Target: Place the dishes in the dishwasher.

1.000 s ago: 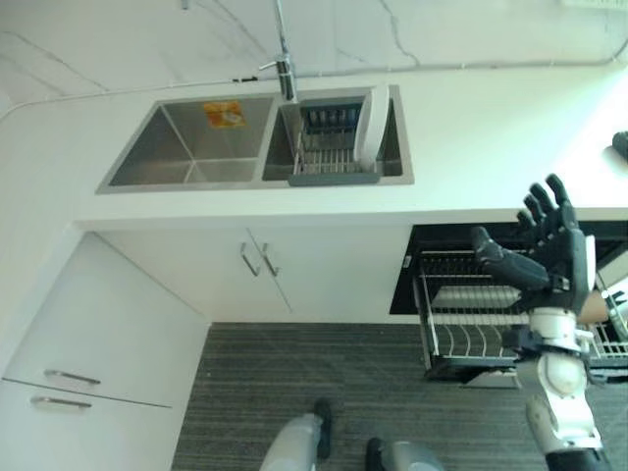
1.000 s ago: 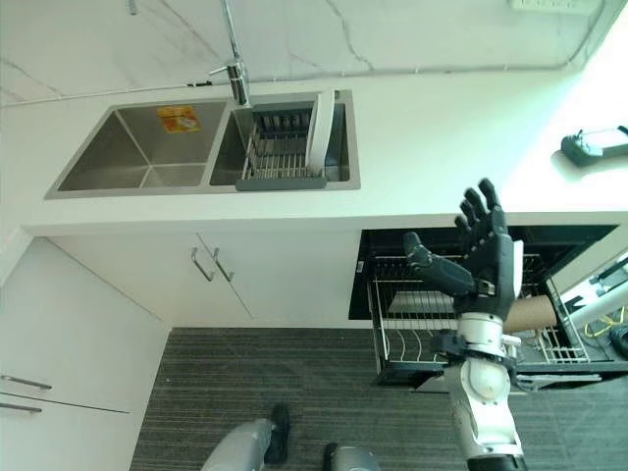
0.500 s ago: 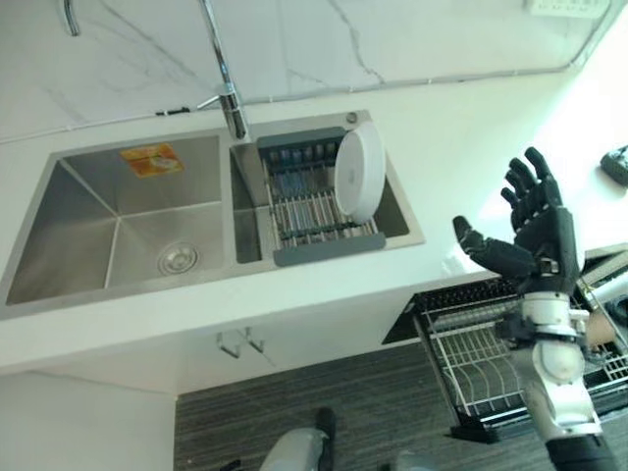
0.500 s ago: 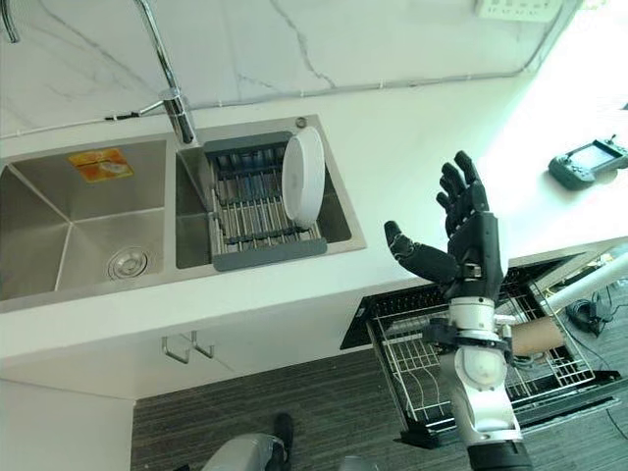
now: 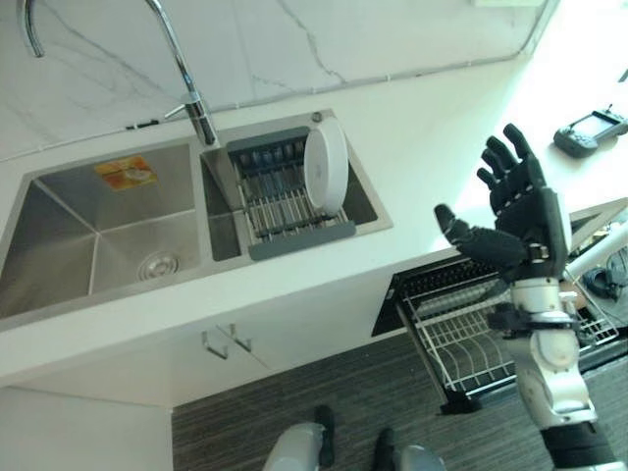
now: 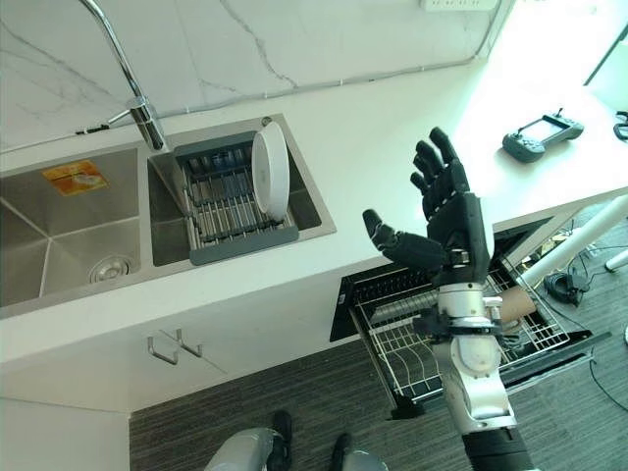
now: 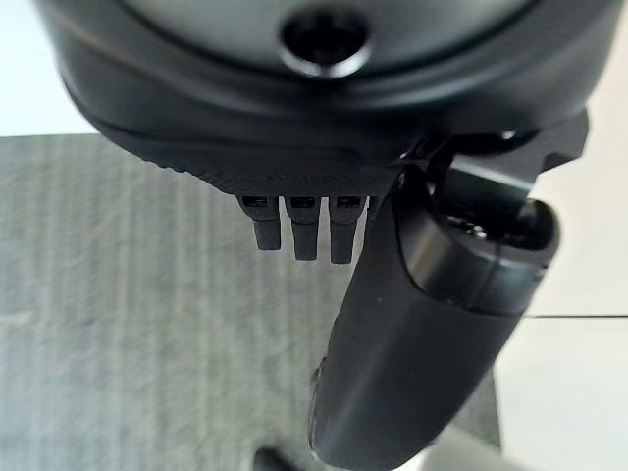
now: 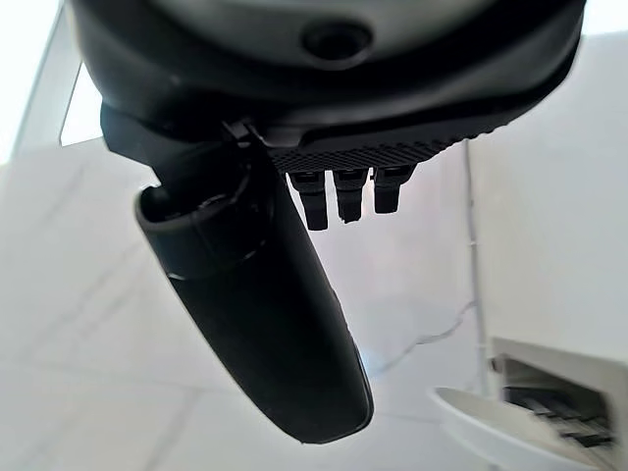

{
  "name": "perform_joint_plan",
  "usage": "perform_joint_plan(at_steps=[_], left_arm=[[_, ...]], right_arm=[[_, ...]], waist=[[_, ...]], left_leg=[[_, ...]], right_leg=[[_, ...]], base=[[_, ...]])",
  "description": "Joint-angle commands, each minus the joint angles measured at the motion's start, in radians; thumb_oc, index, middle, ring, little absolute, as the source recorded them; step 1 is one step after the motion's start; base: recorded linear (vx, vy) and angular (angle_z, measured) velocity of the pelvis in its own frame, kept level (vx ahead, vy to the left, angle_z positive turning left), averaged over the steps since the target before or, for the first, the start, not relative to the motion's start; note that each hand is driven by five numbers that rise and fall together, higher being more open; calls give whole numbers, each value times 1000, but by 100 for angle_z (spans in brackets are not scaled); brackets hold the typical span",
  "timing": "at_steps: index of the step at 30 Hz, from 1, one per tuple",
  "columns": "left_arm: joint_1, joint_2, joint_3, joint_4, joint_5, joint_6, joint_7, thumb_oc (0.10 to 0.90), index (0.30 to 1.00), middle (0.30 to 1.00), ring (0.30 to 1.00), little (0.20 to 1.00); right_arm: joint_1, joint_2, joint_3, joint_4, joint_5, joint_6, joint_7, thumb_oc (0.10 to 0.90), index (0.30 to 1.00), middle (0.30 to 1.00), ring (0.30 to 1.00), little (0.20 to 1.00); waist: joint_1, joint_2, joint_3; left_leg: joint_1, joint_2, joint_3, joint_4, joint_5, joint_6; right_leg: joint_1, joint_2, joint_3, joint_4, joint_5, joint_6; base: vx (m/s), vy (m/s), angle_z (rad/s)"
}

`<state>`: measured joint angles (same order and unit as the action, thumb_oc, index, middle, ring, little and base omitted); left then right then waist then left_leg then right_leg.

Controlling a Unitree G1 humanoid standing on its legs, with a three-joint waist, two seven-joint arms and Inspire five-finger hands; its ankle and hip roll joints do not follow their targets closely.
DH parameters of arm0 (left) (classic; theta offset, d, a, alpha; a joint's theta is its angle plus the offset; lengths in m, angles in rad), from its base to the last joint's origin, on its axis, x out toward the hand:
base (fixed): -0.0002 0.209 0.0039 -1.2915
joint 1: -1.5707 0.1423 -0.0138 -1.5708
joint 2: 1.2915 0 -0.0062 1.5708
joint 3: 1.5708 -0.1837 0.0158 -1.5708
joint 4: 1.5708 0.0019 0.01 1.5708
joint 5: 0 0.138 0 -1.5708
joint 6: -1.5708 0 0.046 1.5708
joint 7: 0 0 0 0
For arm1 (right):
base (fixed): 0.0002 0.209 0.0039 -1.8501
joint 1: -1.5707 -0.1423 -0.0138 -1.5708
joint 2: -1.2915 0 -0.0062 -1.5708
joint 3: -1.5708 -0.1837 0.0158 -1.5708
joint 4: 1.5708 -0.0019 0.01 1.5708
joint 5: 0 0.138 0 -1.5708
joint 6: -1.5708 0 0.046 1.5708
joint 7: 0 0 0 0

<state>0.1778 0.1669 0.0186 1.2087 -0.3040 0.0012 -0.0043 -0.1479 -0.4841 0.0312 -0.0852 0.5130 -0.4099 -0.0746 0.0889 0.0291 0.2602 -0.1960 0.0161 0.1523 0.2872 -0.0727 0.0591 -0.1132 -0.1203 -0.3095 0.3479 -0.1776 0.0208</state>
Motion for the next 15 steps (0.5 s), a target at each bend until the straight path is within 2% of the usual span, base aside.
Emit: perform_joint_plan(at_steps=[1, 9, 15], left_arm=[[-1, 27, -37, -3, 39, -16, 27, 800, 900, 900, 900, 900], [-32, 40, -130, -73, 81, -2, 10, 800, 900, 900, 900, 900], [-21, 54, -143, -68, 101, 11, 18, 800, 900, 900, 900, 900]], right_arm=[[-155, -20, -22, -113, 47, -40, 7, 800, 900, 900, 900, 900], [-358, -2, 52, -45, 16, 57, -93, 800, 900, 900, 900, 900], [-418, 21, 76, 29, 23, 71, -134, 800, 900, 900, 900, 900]], waist=[[22, -12, -24], [66, -11, -27], [88, -10, -38]], left_leg=[[84, -18, -65, 13, -195, -9], [76, -15, -101, 13, -172, -35], [93, -23, -114, 13, -177, -32]], right_leg=[[61, -6, -2, -48, -63, 56], [87, -6, -42, -48, -85, 32], [117, -11, -61, -48, -95, 29]], base=[[93, -70, 8], [87, -32, 22], [70, 8, 13]])
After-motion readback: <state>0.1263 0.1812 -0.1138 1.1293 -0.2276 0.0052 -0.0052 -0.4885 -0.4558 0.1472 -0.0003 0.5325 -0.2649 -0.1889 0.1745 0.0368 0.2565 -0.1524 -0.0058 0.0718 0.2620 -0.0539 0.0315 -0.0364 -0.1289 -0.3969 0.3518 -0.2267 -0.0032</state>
